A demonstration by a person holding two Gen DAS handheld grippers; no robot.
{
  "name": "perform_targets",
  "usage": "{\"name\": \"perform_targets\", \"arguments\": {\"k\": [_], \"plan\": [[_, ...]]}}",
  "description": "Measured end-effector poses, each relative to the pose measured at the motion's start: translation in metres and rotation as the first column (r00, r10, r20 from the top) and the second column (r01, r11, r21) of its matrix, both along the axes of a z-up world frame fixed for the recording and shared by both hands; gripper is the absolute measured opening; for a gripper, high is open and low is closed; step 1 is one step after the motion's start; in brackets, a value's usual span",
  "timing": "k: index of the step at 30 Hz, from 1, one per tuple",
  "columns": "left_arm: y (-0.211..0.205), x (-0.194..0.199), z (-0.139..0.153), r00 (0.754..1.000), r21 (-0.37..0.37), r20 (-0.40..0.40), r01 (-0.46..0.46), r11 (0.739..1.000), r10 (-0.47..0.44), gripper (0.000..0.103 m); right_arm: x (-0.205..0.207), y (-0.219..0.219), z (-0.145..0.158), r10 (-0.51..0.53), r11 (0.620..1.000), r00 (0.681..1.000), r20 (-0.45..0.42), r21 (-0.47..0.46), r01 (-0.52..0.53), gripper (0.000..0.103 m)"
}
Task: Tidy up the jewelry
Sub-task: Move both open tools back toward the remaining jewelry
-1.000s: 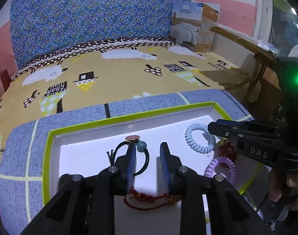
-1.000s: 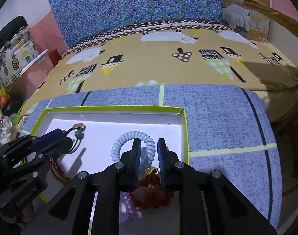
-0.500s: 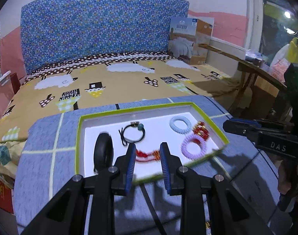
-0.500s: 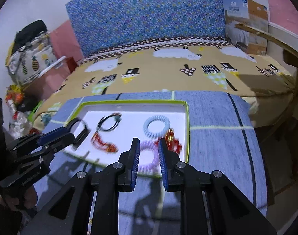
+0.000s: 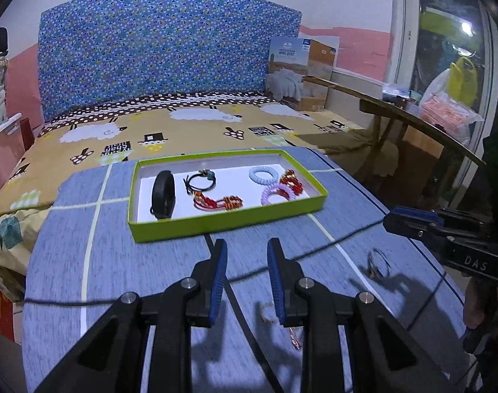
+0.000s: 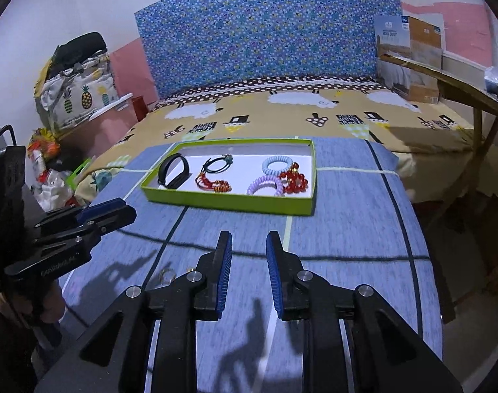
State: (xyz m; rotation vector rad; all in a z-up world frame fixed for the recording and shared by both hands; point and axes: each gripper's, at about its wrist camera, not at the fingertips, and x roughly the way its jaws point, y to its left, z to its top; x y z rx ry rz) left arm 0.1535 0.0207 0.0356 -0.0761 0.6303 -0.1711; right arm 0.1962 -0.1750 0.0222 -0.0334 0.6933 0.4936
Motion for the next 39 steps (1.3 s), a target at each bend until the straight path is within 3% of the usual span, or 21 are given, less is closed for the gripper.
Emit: {"name": "perform_targets", "arguments": {"k": [17,39], "plan": [[-0.027,-0.051,-0.022,0.995,0.013,-0.031,0.096,0.995,-0.095,0.026,-0.050,-0.027,-0.027,-0.051,0.998,0.998,-0.043,0.018,0.052,0.026],[-0.038,-0.037,-0.045,0.985,-0.009,-0.112,0.133,0.991,-0.134,0.026,-0.037,-0.027,-0.044,-0.066,0.998,0.995,-0.081,-0.007,0.066,0.026]]}}
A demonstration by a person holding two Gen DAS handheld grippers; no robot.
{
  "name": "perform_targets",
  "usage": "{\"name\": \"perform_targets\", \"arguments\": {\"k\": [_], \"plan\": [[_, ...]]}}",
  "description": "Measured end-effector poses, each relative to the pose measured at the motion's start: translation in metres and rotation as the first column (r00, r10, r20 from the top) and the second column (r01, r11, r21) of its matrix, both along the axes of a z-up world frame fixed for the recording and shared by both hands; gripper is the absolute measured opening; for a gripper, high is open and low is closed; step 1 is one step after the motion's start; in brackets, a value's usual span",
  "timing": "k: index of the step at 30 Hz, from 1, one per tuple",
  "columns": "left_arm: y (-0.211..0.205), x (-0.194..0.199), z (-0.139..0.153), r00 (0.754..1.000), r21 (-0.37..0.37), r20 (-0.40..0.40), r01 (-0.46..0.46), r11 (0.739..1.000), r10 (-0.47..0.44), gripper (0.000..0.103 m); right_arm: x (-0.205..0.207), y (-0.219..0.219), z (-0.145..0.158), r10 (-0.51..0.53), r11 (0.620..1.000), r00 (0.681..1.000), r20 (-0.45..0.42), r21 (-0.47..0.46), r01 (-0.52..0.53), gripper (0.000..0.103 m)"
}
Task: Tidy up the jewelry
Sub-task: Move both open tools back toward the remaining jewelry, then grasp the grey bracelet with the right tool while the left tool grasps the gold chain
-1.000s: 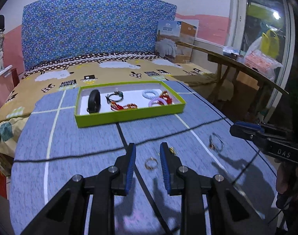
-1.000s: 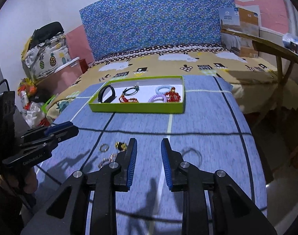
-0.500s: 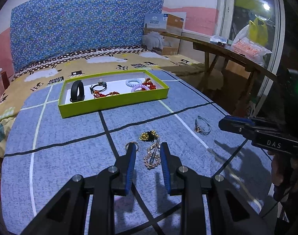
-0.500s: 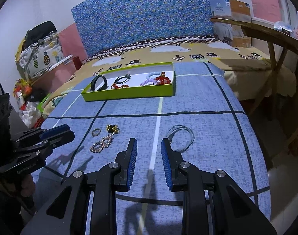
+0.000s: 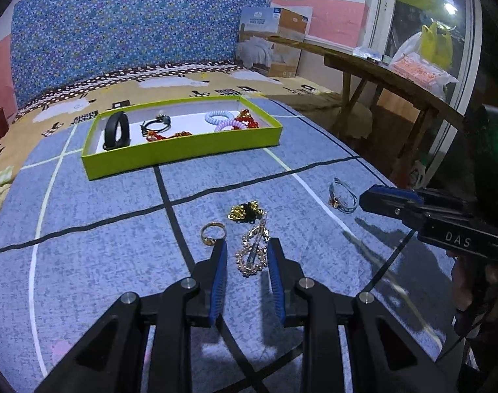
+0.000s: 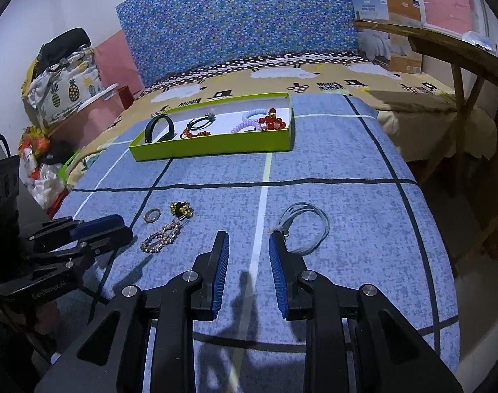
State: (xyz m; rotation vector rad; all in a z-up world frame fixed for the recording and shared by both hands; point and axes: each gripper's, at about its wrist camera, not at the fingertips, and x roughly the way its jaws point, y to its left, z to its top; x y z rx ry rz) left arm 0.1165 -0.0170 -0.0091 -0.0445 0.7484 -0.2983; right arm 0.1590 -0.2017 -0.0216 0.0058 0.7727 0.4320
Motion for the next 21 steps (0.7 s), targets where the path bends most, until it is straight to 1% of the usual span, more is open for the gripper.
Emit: {"name": "perform_targets", "arguments": {"k": [6,11,21], "plan": [[-0.010,0.009,-0.005,0.999,0.009,-0.029,0.038,0.999,-0.038,0.026,0.007,0.002,-0.006,-0.007,1.000,1.000,-0.006,-0.017,0.007,0.026],[-0.018,0.018,-0.012,0.996,0.039,-0.073,0.053,0.998,-0.050,0.026,0.015,0.003,-0.010,-0.017,0.999,1.000,-0.012,-0.036,0.016,0.026],[-0.023,0.025,-0.014,0.994,0.044,-0.090,0.068,0.997,-0.064,0.026,0.026,0.006,-0.021,-0.027,0.996,0.999,-0.033,-0.091,0.024,0.026]]}}
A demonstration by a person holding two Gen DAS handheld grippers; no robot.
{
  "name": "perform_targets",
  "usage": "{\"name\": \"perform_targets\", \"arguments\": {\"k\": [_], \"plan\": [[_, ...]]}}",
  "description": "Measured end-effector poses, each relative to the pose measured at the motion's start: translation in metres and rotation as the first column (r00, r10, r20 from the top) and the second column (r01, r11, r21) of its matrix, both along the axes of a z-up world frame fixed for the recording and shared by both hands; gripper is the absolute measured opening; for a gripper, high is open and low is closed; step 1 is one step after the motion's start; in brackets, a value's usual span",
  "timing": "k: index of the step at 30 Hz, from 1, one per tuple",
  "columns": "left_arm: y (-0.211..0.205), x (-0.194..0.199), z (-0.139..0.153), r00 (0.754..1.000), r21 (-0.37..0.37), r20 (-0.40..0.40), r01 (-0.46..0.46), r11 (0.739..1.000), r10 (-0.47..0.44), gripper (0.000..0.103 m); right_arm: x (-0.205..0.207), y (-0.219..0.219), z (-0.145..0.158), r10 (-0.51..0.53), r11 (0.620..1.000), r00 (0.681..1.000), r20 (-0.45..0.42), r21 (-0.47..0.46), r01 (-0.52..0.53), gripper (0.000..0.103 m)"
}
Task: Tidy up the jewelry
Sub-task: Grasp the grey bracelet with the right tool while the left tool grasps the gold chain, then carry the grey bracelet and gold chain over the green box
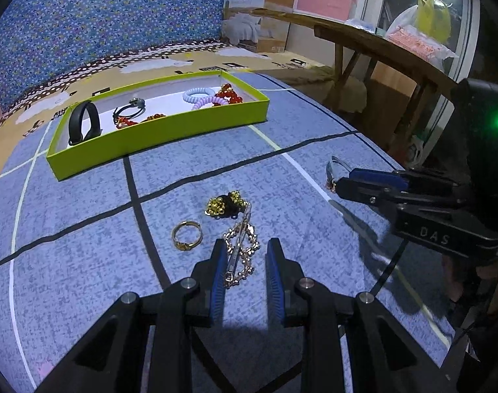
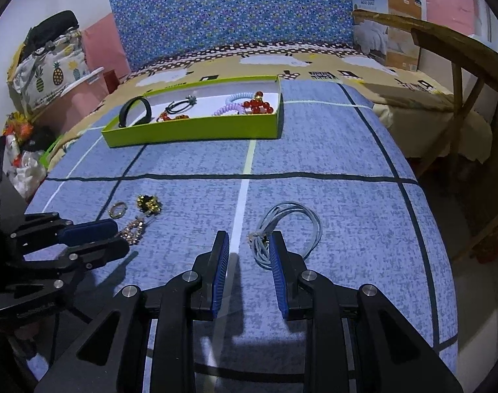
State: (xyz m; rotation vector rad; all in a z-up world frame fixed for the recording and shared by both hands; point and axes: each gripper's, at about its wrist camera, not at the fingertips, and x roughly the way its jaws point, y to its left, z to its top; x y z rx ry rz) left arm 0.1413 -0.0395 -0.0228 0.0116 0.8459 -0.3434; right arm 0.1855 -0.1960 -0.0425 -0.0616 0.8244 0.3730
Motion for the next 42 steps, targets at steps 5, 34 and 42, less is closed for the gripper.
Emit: {"name": "perform_targets", "arguments": {"k": [5,34,42], "plan": [[0.000,0.001,0.000,1.000,-0.004,-0.003,0.003,1.000,-0.003,0.018,0.004,-0.001,-0.005,-0.004,1.000,1.000,-0.027,-0.006,0.004,0.026],[0.010,-0.020,0.005,0.999,-0.023,0.020,-0.029,0.999,0.029,0.004,-0.013,-0.009,0.003,-0.006,1.000,1.000,0.002,0.025,0.006,0.004],[0.014,-0.032,0.017,0.997,-0.056,0.059,-0.037,0.998,0.040,0.004,-0.025,-0.008,0.017,0.015,0.997,0.999,0.045,0.070,-0.018,0.004]]}}
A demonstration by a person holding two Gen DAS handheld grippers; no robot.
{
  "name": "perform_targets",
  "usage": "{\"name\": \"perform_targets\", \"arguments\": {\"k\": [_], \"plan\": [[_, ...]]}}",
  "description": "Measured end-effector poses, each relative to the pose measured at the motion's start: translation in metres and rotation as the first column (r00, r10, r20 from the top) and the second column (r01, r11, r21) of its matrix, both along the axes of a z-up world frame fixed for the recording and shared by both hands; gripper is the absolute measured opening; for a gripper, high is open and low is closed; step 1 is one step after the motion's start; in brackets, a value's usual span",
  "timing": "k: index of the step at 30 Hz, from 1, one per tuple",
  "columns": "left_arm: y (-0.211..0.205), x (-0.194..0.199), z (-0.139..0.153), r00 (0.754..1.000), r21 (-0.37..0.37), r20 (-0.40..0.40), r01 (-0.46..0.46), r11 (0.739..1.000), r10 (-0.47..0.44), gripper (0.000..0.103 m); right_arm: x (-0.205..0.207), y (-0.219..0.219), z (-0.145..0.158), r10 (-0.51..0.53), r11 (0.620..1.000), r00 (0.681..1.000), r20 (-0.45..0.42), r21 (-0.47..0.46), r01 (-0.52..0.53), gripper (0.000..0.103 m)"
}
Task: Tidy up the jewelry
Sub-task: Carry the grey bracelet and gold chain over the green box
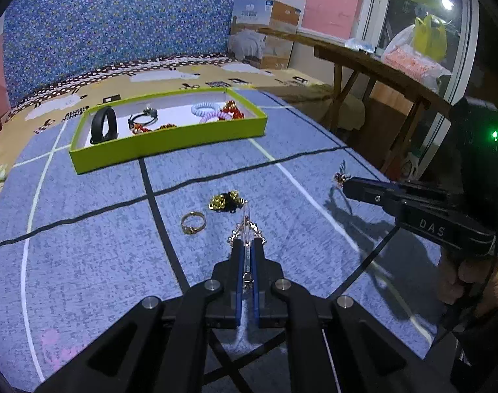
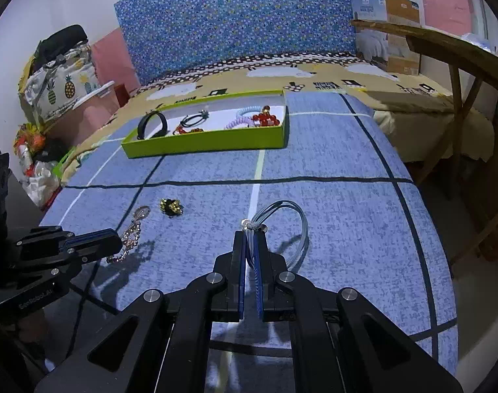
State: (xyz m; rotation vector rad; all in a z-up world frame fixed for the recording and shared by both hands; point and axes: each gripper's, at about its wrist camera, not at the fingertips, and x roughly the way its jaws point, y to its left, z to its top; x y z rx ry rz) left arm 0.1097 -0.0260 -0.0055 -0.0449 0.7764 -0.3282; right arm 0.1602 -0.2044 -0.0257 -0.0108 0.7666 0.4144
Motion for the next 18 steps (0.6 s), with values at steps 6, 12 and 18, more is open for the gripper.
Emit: {"name": "perform_targets", "arguments": {"k": [6,12,18], "plan": [[0.005,-0.002,0.008,1.000,-0.015,0.023,-0.013,1.000,0.014,0.004,-0.002,0.001,0.006,0.004,1.000,1.000,0.011,0.011,-0.004,0.005],[0.009,0.003,0.012,0.999,-0.016,0.031,-0.033,0.999,0.034,0.004,0.002,0.002,0.010,0.010,1.000,1.000,0.019,0.017,-0.010,0.004],[0.014,0.013,0.020,0.997,-0.009,0.051,-0.059,0.998,0.060,0.004,0.011,0.008,0.019,0.024,1.000,0.999,0.039,0.012,-0.025,0.005]]}}
